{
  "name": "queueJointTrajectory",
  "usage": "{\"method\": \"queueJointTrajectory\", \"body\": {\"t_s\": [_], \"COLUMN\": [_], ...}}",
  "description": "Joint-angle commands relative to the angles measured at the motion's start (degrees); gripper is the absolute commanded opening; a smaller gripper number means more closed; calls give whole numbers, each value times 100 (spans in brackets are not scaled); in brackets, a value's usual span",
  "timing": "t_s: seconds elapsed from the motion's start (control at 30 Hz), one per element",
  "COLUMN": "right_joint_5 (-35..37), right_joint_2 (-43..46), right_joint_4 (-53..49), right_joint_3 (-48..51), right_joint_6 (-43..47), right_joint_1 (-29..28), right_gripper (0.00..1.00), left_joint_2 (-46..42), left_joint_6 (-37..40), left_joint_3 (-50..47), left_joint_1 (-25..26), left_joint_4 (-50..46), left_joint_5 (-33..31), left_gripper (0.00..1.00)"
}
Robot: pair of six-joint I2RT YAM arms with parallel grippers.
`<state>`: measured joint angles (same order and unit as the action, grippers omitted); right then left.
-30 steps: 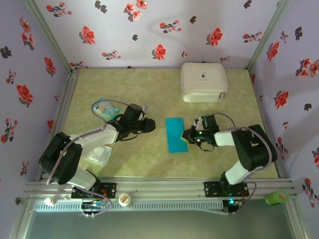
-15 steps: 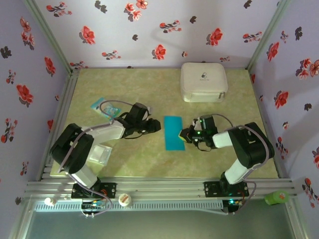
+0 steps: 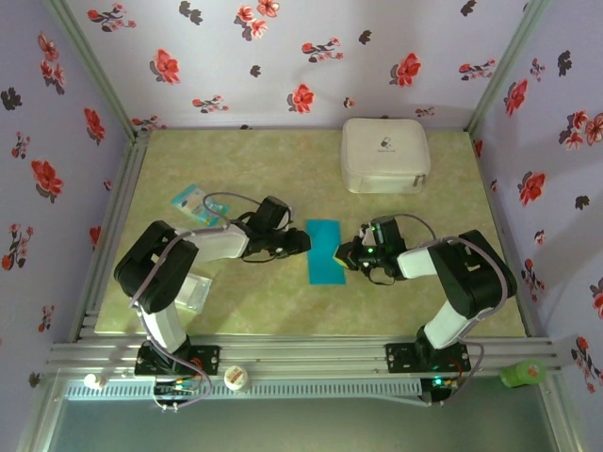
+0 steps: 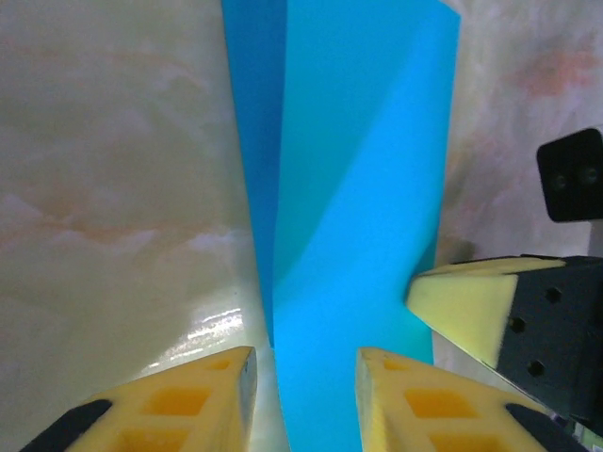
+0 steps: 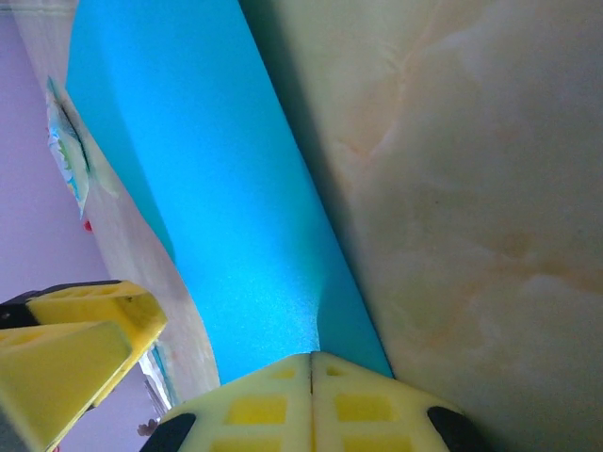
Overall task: Fold a paper plane with a square sheet of paper (pick it up from the middle)
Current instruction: Third fold the triangle at the center of the table.
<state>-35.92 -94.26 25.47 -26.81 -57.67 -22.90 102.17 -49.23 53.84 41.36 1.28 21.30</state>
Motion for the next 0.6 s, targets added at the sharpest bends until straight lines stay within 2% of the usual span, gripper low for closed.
{"method": "queueJointTrajectory", "body": {"t_s": [0.0, 0.37, 0.57], "right_joint_5": [279, 279, 270], "right_joint_2": [-234, -259, -268], "right_joint_4": [-398, -456, -457], "right_joint_3": [8, -18, -35], "right_joint_6": [-88, -25, -21], "right_joint_1": [-66, -66, -69], "right_gripper": [7, 8, 9], "left_joint_2": [193, 308, 347], "left_joint_6": [-67, -149, -184], "left_joint_3": [194, 109, 91], "left_joint_1": [71, 96, 95], "left_joint_4": [-32, 204, 189], "left_joint_5": [153, 260, 260], "left_gripper": [32, 24, 26]}}
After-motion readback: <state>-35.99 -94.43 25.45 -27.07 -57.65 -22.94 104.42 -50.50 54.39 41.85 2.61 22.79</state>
